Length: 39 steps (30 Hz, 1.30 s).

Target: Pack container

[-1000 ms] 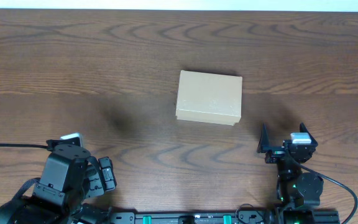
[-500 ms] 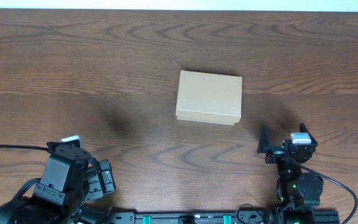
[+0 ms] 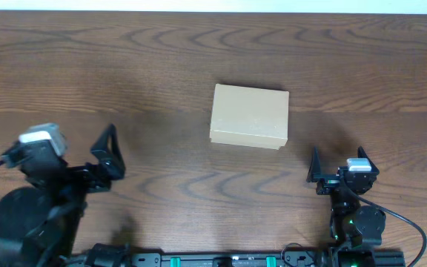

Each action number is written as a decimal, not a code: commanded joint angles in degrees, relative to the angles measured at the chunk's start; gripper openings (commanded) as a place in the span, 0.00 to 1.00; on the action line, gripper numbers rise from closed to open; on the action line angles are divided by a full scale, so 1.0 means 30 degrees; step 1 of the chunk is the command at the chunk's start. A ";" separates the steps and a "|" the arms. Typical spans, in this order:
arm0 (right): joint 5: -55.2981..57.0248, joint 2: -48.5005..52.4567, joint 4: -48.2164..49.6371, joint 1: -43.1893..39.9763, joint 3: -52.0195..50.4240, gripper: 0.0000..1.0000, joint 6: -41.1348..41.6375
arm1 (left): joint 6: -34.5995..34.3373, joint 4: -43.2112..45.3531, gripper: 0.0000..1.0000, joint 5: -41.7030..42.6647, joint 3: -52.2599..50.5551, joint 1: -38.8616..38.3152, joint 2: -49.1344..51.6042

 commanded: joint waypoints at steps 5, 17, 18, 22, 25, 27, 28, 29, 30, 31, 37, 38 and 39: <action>0.0138 -0.0109 -0.0095 0.0036 -0.0036 0.99 0.0102 | 0.7621 0.3045 0.95 0.2994 -0.0481 0.2696 -0.2259; 0.0138 -0.0109 -0.0102 0.0036 -0.0036 0.99 0.0102 | 0.9996 1.2509 0.95 0.4481 -0.9865 0.5552 -0.7839; 0.0138 -0.0109 -0.0095 0.0036 -0.0036 0.99 0.0102 | 0.9996 1.3136 0.95 0.4481 -1.0586 0.5552 -0.8109; 0.0138 -0.0109 -0.0095 0.0036 -0.0036 0.99 0.0102 | 0.9981 1.4615 0.95 0.4495 -1.2845 0.5544 -0.8874; 0.0138 -0.0109 -0.0095 0.0036 -0.0036 0.99 0.0102 | 1.0003 1.5431 0.95 0.4393 -1.4018 0.5552 -0.9391; 0.0138 -0.0109 -0.0095 0.0036 -0.0036 0.99 0.0102 | 0.9996 1.5759 0.95 0.4014 -1.4659 0.5552 -0.9836; 0.0138 -0.0109 -0.0095 0.0036 -0.0036 0.99 0.0102 | 0.9996 1.5832 0.95 0.3912 -1.4965 0.5552 -1.0054; 0.0138 -0.0109 -0.0102 0.0036 -0.0036 0.99 0.0102 | 0.9996 1.5883 0.95 0.3883 -1.5249 0.5552 -1.0244; 0.0138 -0.0109 -0.0102 0.0036 -0.0036 0.99 0.0102 | 0.9989 1.5883 0.95 0.3825 -1.5497 0.5552 -1.0418; 0.0138 -0.0109 -0.0095 0.0036 -0.0036 0.99 0.0102 | 0.9981 1.5890 0.95 0.3840 -1.5759 0.5552 -1.0593; 0.0138 -0.0109 -0.0095 0.0036 -0.0036 0.99 0.0102 | 0.9675 1.6466 0.95 0.3840 -1.7063 0.5544 -1.0826; 0.0138 -0.0109 -0.0102 0.0036 -0.0036 0.99 0.0102 | 0.9675 1.6677 0.95 0.3840 -1.7303 0.5544 -1.0826; 0.0138 -0.0109 -0.0102 0.0036 -0.0036 0.99 0.0102 | 0.9595 1.6946 0.95 0.3840 -1.7544 0.5544 -1.0826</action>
